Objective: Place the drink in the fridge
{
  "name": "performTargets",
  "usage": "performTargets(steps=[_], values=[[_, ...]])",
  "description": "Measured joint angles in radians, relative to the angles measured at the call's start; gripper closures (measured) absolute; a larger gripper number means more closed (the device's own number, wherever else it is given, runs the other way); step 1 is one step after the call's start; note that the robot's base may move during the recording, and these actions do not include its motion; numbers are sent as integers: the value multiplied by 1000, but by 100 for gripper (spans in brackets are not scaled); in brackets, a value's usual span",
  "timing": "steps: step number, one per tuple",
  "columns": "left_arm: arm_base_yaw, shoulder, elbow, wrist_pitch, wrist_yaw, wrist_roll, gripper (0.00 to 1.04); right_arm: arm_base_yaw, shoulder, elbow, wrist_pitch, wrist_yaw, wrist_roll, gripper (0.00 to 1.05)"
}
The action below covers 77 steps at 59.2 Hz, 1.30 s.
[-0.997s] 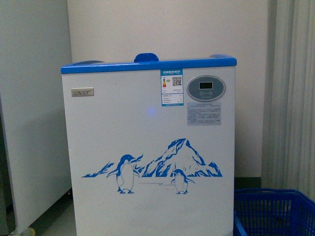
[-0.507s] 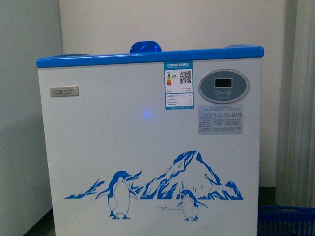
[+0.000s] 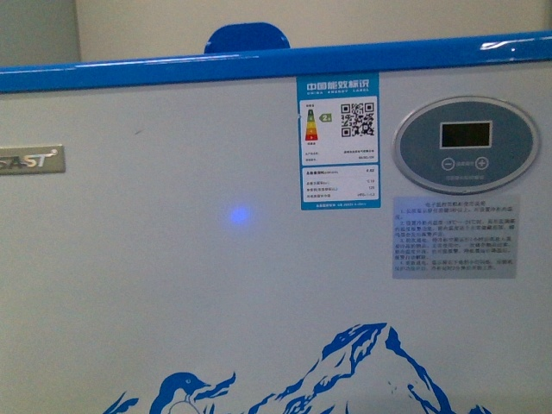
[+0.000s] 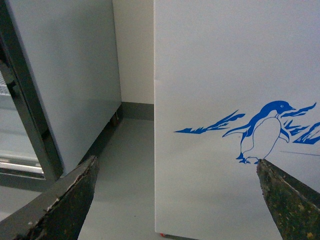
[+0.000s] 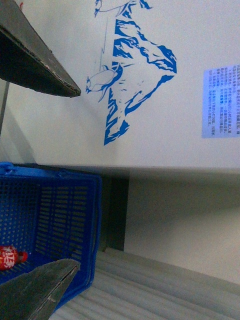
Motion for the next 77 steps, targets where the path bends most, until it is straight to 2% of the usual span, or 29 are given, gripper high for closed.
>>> performTargets(steps=[2,3,6,9,11,13,17,21,24,29,40,54,77], values=[[0,0,0,0,0,0,8,0,0,0,0,1,0,8],[0,1,0,0,0,0,8,13,19,6,-23,42,7,8],[0,0,0,0,-2,0,8,43,140,77,-185,244,17,8],[0,0,0,0,0,0,8,-13,327,115,-204,361,2,8],[0,0,0,0,-2,0,8,-69,448,118,-141,377,-23,8],[0,0,0,0,0,0,8,-148,641,120,9,378,-65,8],[0,0,0,0,0,0,8,-210,849,141,186,391,-124,8],[0,0,0,0,0,0,8,-268,1197,222,453,425,-205,8],[0,0,0,0,0,0,8,-289,1445,302,591,453,-257,8],[0,0,0,0,0,0,8,-313,1758,411,655,505,-282,8],[0,0,0,0,0,0,8,-331,2185,637,613,559,-220,8],[0,0,0,0,0,0,8,-341,2508,940,441,534,21,8],[0,0,0,0,0,0,8,-348,2762,1216,348,511,147,8]])
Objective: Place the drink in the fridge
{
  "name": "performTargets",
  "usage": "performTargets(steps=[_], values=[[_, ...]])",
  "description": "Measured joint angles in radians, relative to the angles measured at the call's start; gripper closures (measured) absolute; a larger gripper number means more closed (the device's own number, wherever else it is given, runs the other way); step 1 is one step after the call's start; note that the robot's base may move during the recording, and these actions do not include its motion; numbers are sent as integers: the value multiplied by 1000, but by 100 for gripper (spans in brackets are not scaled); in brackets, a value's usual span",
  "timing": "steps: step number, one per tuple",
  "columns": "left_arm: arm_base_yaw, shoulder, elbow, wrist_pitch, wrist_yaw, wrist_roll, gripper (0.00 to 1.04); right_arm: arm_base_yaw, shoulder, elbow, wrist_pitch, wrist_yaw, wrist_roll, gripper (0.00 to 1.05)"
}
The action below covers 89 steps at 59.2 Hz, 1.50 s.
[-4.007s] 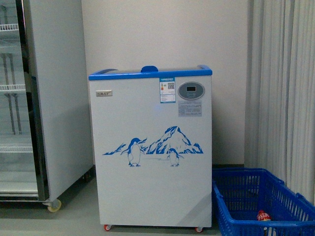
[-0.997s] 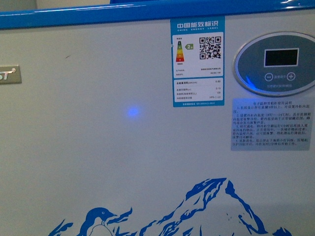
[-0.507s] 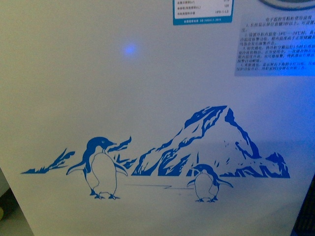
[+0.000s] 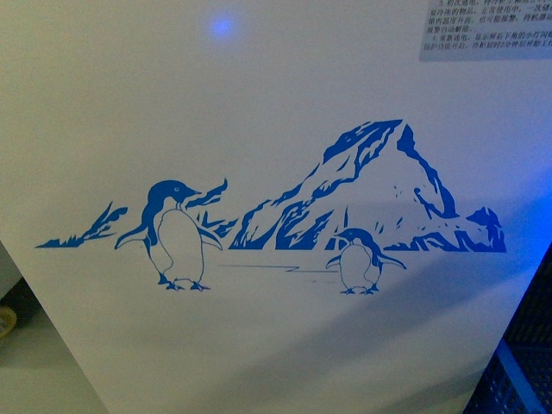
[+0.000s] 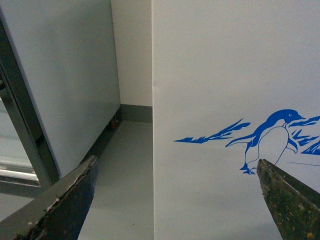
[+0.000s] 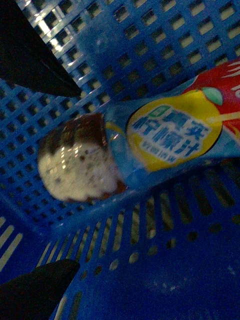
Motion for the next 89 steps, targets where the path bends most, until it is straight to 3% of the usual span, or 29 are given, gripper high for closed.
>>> performTargets(steps=[29,52,66,75,89], values=[[0,0,0,0,0,0,8,-27,188,309,-153,-8,45,8],[0,0,0,0,0,0,8,-61,264,414,-256,-38,105,8],[0,0,0,0,0,0,8,-68,251,382,-214,-87,92,31],[0,0,0,0,0,0,8,-60,179,253,-129,-153,58,49],[0,0,0,0,0,0,8,-31,0,33,9,-195,-10,58]])
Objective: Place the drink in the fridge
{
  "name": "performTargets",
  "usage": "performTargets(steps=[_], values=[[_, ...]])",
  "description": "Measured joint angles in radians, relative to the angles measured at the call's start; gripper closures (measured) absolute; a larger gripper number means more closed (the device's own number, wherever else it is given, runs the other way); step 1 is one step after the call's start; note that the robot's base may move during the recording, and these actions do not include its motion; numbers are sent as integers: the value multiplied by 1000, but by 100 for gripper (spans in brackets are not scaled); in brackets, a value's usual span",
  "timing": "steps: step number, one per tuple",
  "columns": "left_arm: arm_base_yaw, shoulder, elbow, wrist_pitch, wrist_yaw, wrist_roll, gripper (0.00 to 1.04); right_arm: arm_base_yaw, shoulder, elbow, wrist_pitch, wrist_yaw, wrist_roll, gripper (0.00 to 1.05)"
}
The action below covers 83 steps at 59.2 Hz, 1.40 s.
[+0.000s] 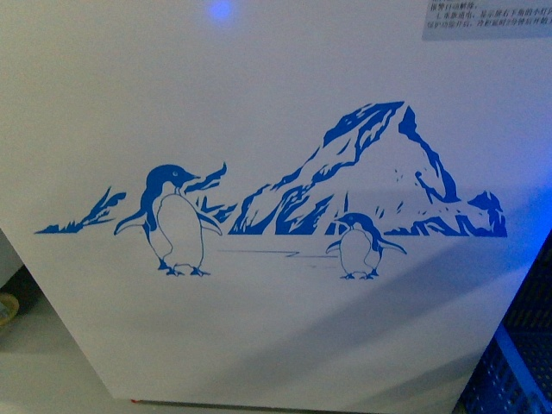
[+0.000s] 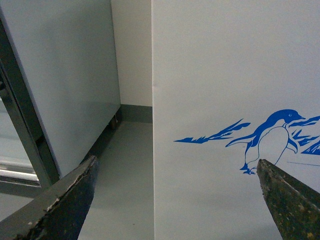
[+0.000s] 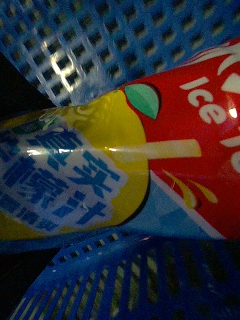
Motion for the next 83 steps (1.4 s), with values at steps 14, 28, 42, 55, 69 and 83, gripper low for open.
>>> performTargets(steps=[14,28,42,55,69,83], values=[[0,0,0,0,0,0,8,29,-332,-246,72,-63,-25,60],[0,0,0,0,0,0,8,70,-821,-526,-35,-194,-35,60],[0,0,0,0,0,0,8,116,-1344,-603,-264,-289,-37,60],[0,0,0,0,0,0,8,142,-1739,-534,-415,-301,-23,60],[0,0,0,0,0,0,8,229,-2034,-497,-488,-221,14,60],[0,0,0,0,0,0,8,384,-2198,-524,-545,-53,63,60]])
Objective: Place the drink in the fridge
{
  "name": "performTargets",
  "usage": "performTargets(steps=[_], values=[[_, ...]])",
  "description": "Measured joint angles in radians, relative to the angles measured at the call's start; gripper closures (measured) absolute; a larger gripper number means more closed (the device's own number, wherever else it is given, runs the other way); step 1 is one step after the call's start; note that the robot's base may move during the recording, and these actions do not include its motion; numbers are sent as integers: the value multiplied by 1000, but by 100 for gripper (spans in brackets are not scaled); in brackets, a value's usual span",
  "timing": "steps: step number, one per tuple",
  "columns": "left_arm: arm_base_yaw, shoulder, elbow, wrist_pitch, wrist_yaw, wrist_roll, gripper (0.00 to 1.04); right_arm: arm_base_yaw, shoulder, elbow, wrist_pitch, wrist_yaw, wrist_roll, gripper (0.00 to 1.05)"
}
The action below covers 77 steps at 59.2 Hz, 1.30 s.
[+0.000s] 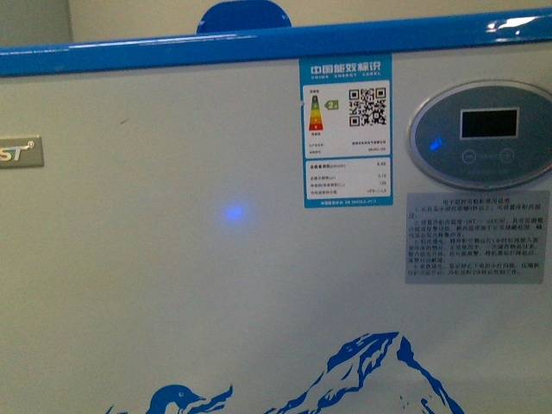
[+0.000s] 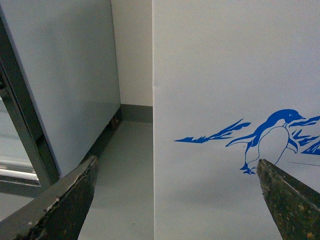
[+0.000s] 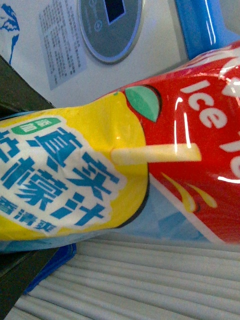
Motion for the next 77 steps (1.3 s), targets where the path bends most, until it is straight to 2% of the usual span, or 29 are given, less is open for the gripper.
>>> performTargets(steps=[8,17,30,41,53,77], values=[[0,0,0,0,0,0,8,106,-77,-43,5,138,3,60],[0,0,0,0,0,0,8,191,-115,-87,45,241,-1,60],[0,0,0,0,0,0,8,195,-140,-107,72,264,7,60],[0,0,0,0,0,0,8,134,-150,-151,106,209,6,60],[0,0,0,0,0,0,8,-32,-186,-211,104,29,48,60],[0,0,0,0,0,0,8,-45,-195,-240,103,8,61,61]])
